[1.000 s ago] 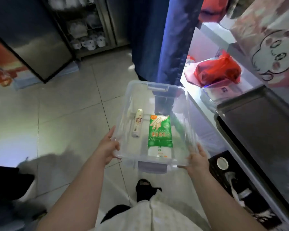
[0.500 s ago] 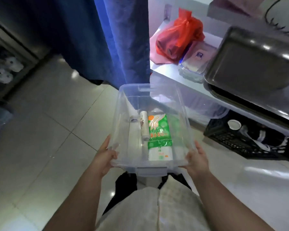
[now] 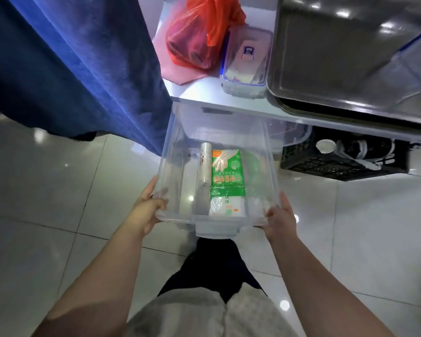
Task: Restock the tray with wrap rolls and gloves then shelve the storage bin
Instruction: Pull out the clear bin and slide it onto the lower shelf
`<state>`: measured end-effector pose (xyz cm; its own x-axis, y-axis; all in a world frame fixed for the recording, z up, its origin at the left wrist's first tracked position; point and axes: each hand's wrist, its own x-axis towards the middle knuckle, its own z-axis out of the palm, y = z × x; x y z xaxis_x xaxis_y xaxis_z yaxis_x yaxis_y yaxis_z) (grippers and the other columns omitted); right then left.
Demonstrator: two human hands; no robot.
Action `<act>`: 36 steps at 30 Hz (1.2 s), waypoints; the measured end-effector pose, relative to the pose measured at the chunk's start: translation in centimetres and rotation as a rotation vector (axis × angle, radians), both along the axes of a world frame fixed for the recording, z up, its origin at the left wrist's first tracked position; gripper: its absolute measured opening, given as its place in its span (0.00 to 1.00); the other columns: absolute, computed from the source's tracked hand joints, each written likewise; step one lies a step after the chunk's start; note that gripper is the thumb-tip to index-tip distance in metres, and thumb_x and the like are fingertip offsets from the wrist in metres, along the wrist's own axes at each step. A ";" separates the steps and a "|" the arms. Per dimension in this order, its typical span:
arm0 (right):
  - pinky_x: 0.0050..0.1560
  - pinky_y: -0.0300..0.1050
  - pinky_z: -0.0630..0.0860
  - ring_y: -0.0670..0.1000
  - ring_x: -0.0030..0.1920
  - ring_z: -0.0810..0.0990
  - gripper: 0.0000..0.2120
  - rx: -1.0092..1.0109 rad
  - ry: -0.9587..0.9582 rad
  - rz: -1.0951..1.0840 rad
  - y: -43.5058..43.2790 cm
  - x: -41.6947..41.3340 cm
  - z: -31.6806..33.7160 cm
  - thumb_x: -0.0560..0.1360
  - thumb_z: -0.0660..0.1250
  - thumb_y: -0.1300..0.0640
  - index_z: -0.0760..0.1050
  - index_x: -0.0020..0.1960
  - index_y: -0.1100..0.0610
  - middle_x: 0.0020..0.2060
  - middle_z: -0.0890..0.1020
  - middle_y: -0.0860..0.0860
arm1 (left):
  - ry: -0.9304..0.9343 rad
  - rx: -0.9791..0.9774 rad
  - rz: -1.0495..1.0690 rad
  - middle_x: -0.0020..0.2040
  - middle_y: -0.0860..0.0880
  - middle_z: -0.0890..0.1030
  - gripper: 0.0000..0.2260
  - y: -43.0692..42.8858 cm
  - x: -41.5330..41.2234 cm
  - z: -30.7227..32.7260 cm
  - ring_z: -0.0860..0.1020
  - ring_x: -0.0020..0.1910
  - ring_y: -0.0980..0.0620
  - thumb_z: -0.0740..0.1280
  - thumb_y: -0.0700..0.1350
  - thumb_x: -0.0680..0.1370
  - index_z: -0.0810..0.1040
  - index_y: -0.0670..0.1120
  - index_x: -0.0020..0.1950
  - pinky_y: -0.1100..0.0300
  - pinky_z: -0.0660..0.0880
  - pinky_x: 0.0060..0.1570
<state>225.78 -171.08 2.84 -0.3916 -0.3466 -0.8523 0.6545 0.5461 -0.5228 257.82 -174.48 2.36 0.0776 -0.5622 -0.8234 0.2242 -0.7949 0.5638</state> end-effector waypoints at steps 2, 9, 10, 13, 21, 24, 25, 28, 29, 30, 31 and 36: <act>0.59 0.74 0.68 0.55 0.45 0.72 0.41 -0.019 0.004 0.048 -2.6 0.3 -1.2 0.66 0.49 0.78 0.69 0.70 0.45 0.60 0.75 0.54 | 0.008 -0.045 0.041 0.62 0.51 0.78 0.34 -2.6 -0.1 -1.3 0.79 0.48 0.49 0.57 0.27 0.71 0.73 0.65 0.61 0.55 0.77 0.37; 0.56 0.54 0.73 0.50 0.35 0.68 0.40 -0.032 0.052 0.025 -10.2 2.4 -7.0 0.69 0.50 0.78 0.66 0.72 0.45 0.46 0.77 0.50 | 0.054 -0.073 0.249 0.57 0.51 0.80 0.20 -9.5 0.3 -7.0 0.80 0.48 0.53 0.63 0.35 0.76 0.74 0.58 0.60 0.52 0.76 0.42; 0.50 0.49 0.74 0.49 0.30 0.62 0.39 -0.021 0.065 0.035 -10.9 2.8 -8.1 0.70 0.51 0.77 0.66 0.71 0.44 0.39 0.73 0.47 | 0.086 -0.067 0.255 0.55 0.52 0.80 0.18 -10.2 0.6 -7.9 0.80 0.49 0.55 0.64 0.39 0.76 0.74 0.57 0.62 0.53 0.76 0.43; 0.26 0.38 0.66 0.46 0.24 0.58 0.38 -0.024 0.079 0.019 -12.8 3.7 -11.3 0.70 0.52 0.76 0.67 0.71 0.43 0.34 0.69 0.46 | 0.171 -0.072 0.252 0.50 0.56 0.82 0.10 -12.3 1.7 -10.6 0.80 0.49 0.56 0.63 0.48 0.78 0.80 0.57 0.57 0.53 0.75 0.46; 0.60 0.73 0.69 0.58 0.60 0.75 0.40 -0.084 0.100 -0.098 -16.5 5.0 -17.2 0.67 0.54 0.77 0.72 0.65 0.39 0.69 0.68 0.54 | 0.197 -0.184 0.050 0.60 0.57 0.80 0.12 -16.8 2.5 -15.5 0.78 0.60 0.56 0.62 0.51 0.80 0.78 0.58 0.62 0.52 0.74 0.60; 0.60 0.64 0.74 0.55 0.58 0.75 0.36 -0.095 0.086 -0.069 -17.5 4.4 -17.9 0.72 0.55 0.75 0.70 0.67 0.41 0.67 0.70 0.52 | 0.081 -0.145 -0.035 0.64 0.58 0.78 0.13 -17.9 2.3 -15.7 0.76 0.62 0.55 0.60 0.53 0.80 0.76 0.61 0.64 0.54 0.74 0.59; 0.61 0.62 0.74 0.55 0.60 0.75 0.35 -0.097 0.068 -0.053 -17.4 4.1 -17.8 0.73 0.55 0.75 0.70 0.68 0.41 0.67 0.71 0.52 | 0.038 -0.125 -0.060 0.64 0.58 0.78 0.13 -18.0 2.2 -15.7 0.76 0.62 0.55 0.60 0.53 0.80 0.76 0.62 0.63 0.53 0.74 0.59; 0.64 0.58 0.72 0.57 0.63 0.74 0.30 -0.137 0.062 0.069 -15.9 3.3 -16.2 0.76 0.57 0.72 0.67 0.71 0.45 0.69 0.71 0.55 | -0.128 -0.047 -0.023 0.60 0.54 0.80 0.13 -17.5 1.4 -14.7 0.77 0.57 0.53 0.64 0.47 0.79 0.76 0.59 0.63 0.52 0.74 0.58; 0.65 0.58 0.71 0.58 0.65 0.73 0.30 -0.136 0.068 0.111 -15.0 3.1 -15.4 0.77 0.59 0.71 0.66 0.71 0.45 0.70 0.70 0.57 | -0.202 -0.036 0.025 0.58 0.53 0.79 0.14 -17.0 1.1 -14.0 0.77 0.53 0.53 0.65 0.45 0.78 0.76 0.57 0.63 0.53 0.73 0.57; 0.66 0.57 0.70 0.58 0.66 0.72 0.30 -0.125 0.051 0.098 -14.0 2.8 -14.5 0.76 0.60 0.70 0.65 0.71 0.46 0.70 0.69 0.57 | -0.286 -0.040 0.076 0.55 0.52 0.79 0.16 -16.4 0.6 -13.1 0.76 0.48 0.54 0.67 0.43 0.77 0.76 0.54 0.63 0.53 0.73 0.55; 0.66 0.57 0.69 0.57 0.66 0.71 0.29 -0.118 0.011 0.047 -13.0 2.6 -13.5 0.76 0.61 0.70 0.65 0.71 0.46 0.70 0.70 0.57 | -0.375 -0.069 0.109 0.52 0.51 0.79 0.15 -15.7 0.0 -11.9 0.75 0.44 0.55 0.68 0.40 0.76 0.77 0.52 0.61 0.54 0.73 0.54; 0.62 0.53 0.71 0.57 0.66 0.71 0.18 -0.171 -0.137 -0.237 -8.0 0.2 -9.5 0.79 0.59 0.66 0.70 0.66 0.53 0.59 0.75 0.54 | -0.444 -0.257 -0.112 0.52 0.51 0.80 0.12 -13.1 -5.5 -4.6 0.77 0.49 0.52 0.68 0.36 0.74 0.78 0.49 0.54 0.50 0.74 0.59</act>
<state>225.94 -179.13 -6.63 -0.3644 -0.4022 -0.8399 0.8234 0.2820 -0.4924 252.29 -187.55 -2.29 0.3152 -0.7667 -0.5593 -0.1590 -0.6236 0.7654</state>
